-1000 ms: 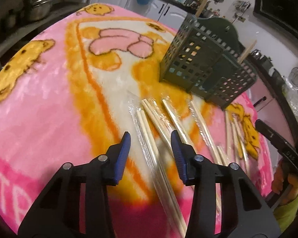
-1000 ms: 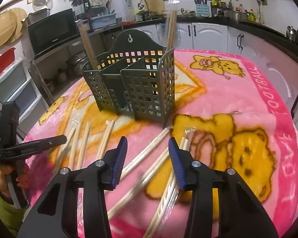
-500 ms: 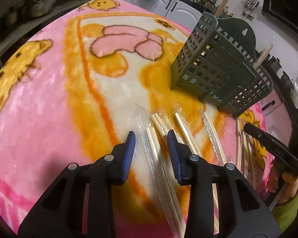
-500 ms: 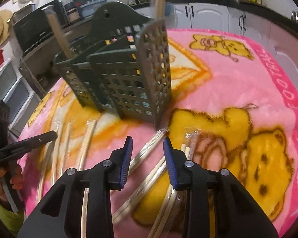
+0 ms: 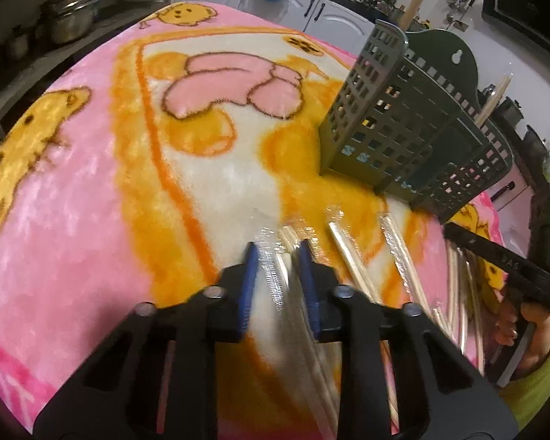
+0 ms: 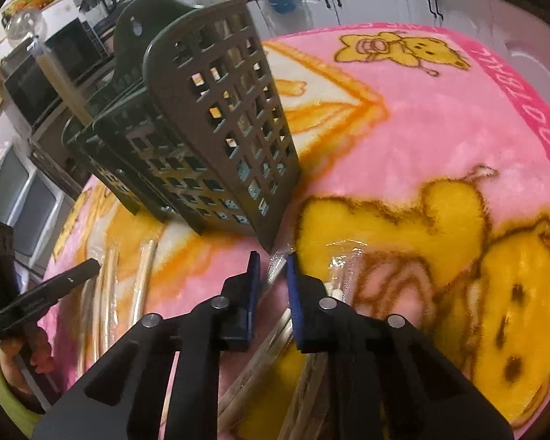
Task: Organize utensils
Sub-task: 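Grasp another wrapped chopstick with the left gripper while the right gripper grasps one, then lift both held chopsticks and carry them above the green caddy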
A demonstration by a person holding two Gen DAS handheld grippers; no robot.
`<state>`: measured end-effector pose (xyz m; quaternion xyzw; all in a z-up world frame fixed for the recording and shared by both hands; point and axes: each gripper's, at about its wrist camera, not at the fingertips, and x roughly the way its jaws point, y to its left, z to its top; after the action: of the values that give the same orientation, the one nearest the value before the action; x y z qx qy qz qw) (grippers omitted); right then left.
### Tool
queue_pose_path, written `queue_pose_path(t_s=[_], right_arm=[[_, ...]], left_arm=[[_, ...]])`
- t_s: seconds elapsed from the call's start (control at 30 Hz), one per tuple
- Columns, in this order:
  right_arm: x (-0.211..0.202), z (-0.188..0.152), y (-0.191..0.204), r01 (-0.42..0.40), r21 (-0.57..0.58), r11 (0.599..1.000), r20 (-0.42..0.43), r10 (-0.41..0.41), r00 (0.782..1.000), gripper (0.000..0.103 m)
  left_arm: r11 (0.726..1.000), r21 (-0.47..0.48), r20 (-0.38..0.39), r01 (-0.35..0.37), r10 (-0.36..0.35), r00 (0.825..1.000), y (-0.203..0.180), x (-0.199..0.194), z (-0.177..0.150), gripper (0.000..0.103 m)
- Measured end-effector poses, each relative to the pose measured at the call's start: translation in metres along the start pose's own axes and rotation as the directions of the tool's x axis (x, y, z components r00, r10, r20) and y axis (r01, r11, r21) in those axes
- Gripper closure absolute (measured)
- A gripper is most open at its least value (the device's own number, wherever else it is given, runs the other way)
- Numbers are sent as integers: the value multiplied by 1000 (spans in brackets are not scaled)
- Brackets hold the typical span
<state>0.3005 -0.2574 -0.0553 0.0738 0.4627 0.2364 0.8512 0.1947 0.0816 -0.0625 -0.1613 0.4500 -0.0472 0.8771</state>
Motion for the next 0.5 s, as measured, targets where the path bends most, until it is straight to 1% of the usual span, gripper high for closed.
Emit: queue_pose_path(t_s=[0.1, 0.13, 0.2, 0.3, 0.43, 0.5], right_arm=[[-11, -2, 2, -24, 5, 1000, 27, 24, 999, 91], [-17, -3, 4, -35, -3, 999, 40, 35, 999, 91], [-28, -5, 9, -48, -13, 999, 64, 49, 997, 92], [-48, -8, 18, -79, -37, 996, 118, 83, 990, 93], [-74, -4, 29, -118, -60, 991, 185, 127, 975, 94], [-87, -2, 36, -103, -81, 991, 224, 119, 967, 95]], left_arm=[[1000, -9, -9, 13, -13, 1000, 3, -1, 2, 95], [1000, -11, -6, 17, -17, 1000, 4, -3, 3, 98], [1000, -11, 4, 21, -21, 1000, 4, -8, 3, 98], [1000, -6, 32, 30, -30, 999, 1, -20, 5, 99], [999, 9, 92, 41, -42, 995, -9, -41, 10, 99], [998, 30, 131, 46, -50, 990, -19, -54, 15, 99]])
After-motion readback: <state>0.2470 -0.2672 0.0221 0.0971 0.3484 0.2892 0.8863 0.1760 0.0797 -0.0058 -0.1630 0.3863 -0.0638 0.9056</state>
